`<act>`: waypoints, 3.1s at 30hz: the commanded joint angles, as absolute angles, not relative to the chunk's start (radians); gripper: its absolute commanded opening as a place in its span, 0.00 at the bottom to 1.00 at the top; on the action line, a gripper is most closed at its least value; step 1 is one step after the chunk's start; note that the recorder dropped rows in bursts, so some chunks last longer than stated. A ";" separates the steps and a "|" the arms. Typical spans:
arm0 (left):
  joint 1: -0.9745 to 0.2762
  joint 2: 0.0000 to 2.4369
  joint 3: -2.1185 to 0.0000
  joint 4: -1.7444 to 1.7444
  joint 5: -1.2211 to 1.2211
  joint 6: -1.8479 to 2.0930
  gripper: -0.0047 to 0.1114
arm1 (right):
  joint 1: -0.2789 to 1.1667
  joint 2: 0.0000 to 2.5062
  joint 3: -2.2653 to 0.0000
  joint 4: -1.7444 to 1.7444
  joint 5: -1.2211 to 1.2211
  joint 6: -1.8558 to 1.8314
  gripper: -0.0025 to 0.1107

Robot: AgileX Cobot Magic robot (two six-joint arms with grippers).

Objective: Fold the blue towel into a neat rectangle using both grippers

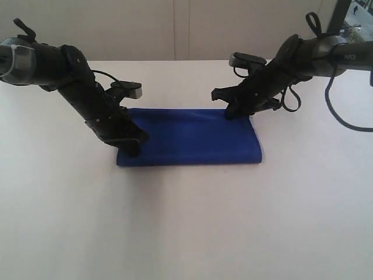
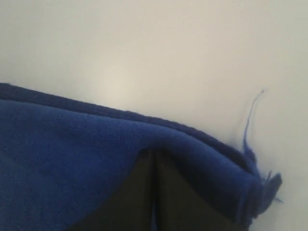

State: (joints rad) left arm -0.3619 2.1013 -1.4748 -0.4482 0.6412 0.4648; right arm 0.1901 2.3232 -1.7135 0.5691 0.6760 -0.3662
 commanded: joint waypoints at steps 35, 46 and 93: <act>-0.361 2.078 -1.468 -0.418 0.668 0.443 0.04 | 0.119 2.132 -1.734 0.412 0.879 -0.355 0.02; -0.361 1.983 -1.468 -0.459 0.659 0.441 0.04 | 0.119 2.033 -1.732 0.405 0.975 -0.303 0.02; -0.162 0.755 -0.626 -0.250 0.295 0.163 0.04 | 0.119 0.582 -0.360 0.158 0.130 -0.213 0.02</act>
State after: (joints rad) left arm -0.1638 0.7637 -0.6350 -0.2400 0.2627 0.1625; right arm 0.1219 0.5895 -0.3701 0.1662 0.1591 -0.2018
